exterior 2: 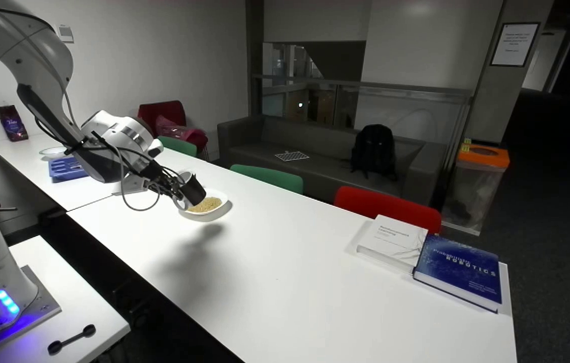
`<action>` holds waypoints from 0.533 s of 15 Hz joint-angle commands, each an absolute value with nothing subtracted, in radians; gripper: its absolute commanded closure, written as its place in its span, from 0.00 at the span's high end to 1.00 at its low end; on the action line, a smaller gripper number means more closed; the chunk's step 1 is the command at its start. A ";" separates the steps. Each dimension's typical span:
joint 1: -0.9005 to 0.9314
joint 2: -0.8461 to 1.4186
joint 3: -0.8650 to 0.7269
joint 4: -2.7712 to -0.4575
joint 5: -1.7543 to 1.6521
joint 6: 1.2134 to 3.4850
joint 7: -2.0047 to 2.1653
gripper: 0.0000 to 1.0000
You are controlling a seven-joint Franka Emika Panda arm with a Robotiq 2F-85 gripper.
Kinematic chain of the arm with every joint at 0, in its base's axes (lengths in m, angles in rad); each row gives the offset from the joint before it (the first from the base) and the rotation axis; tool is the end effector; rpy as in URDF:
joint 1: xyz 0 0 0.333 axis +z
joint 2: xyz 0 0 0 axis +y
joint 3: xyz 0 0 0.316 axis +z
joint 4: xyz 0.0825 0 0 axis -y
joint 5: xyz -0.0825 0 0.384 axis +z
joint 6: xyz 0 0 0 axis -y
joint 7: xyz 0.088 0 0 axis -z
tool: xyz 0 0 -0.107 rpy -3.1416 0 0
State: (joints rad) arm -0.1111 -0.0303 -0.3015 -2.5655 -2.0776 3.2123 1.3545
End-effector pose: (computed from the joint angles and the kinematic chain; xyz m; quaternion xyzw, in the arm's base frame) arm 0.3806 -0.0750 0.2741 0.9462 0.1562 0.2554 0.1228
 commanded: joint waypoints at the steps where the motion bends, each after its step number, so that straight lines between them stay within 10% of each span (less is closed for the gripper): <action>1: -0.142 -0.033 -0.336 -2.552 -2.082 3.285 1.316 0.05; 8: -0.153 0.059 -0.399 -2.539 -2.079 3.336 1.287 0.05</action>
